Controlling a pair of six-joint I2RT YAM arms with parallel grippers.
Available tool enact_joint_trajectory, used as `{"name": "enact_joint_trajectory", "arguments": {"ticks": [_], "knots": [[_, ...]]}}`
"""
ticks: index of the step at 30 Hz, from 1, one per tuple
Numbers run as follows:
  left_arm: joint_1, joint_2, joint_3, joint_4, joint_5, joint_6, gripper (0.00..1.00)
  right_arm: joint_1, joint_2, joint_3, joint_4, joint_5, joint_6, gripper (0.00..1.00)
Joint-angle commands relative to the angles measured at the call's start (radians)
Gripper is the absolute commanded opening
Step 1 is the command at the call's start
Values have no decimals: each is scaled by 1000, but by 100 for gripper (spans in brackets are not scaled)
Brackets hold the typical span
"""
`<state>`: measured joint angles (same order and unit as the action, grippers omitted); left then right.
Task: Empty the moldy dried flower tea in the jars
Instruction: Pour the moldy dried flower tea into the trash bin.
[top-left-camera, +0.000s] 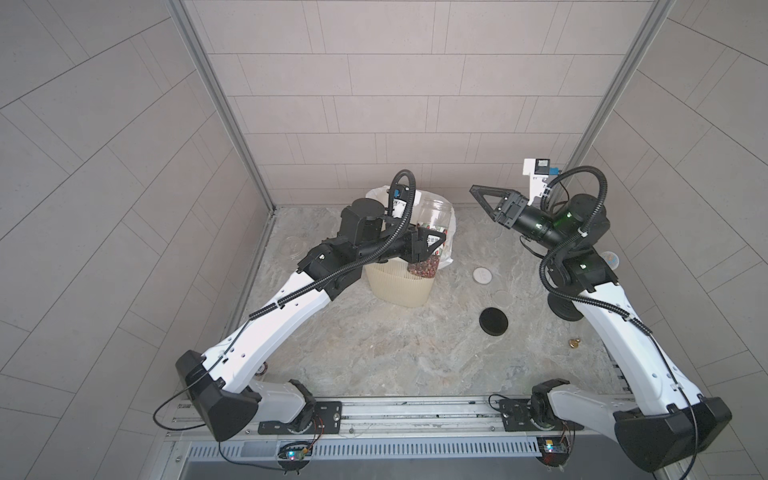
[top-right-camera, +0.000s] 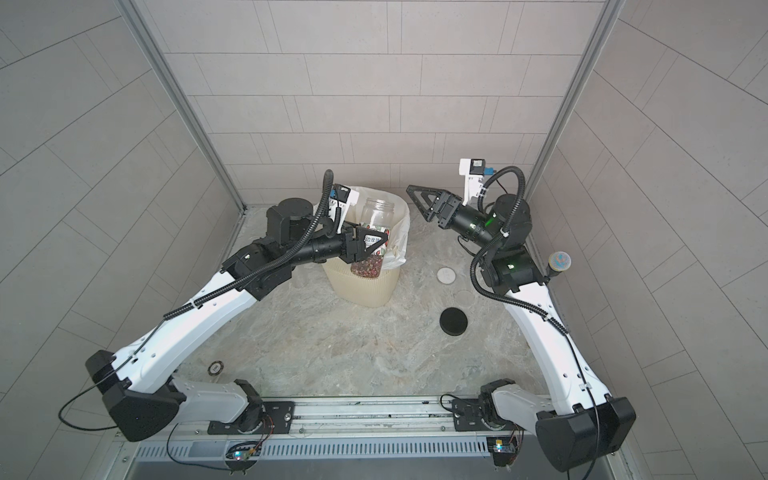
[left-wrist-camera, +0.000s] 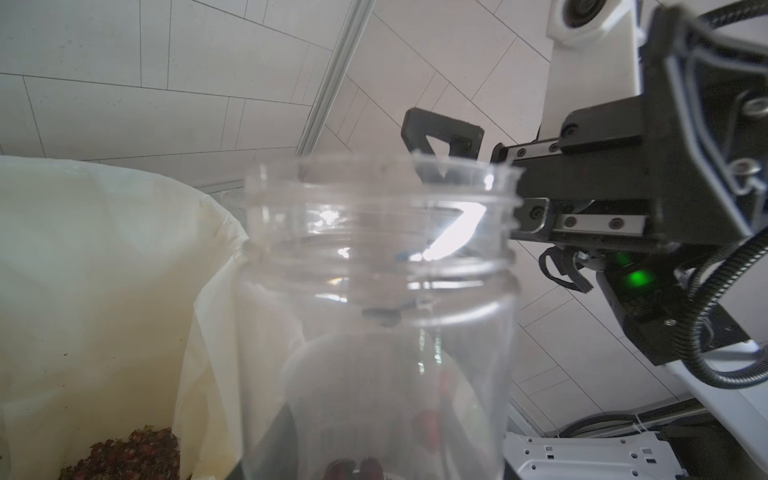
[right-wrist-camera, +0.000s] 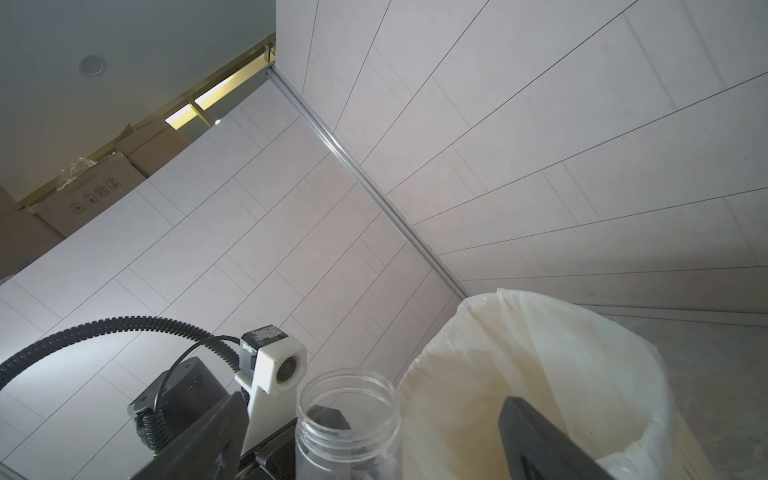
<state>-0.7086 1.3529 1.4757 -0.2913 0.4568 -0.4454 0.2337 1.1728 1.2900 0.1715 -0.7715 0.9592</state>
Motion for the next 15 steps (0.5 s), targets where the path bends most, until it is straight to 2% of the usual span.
{"name": "enact_joint_trajectory", "arguments": {"ticks": [1,7,15], "knots": [[-3,3,41,42,-27,-2,36,44,27,51,-25,-25,-14,99],[-3,12,43,63,-66,12,35,96,83,123,-217,-13,-128,99],[-3,43,67,66,-89,34,35,173,138,151,-226,-31,-140,96]]}}
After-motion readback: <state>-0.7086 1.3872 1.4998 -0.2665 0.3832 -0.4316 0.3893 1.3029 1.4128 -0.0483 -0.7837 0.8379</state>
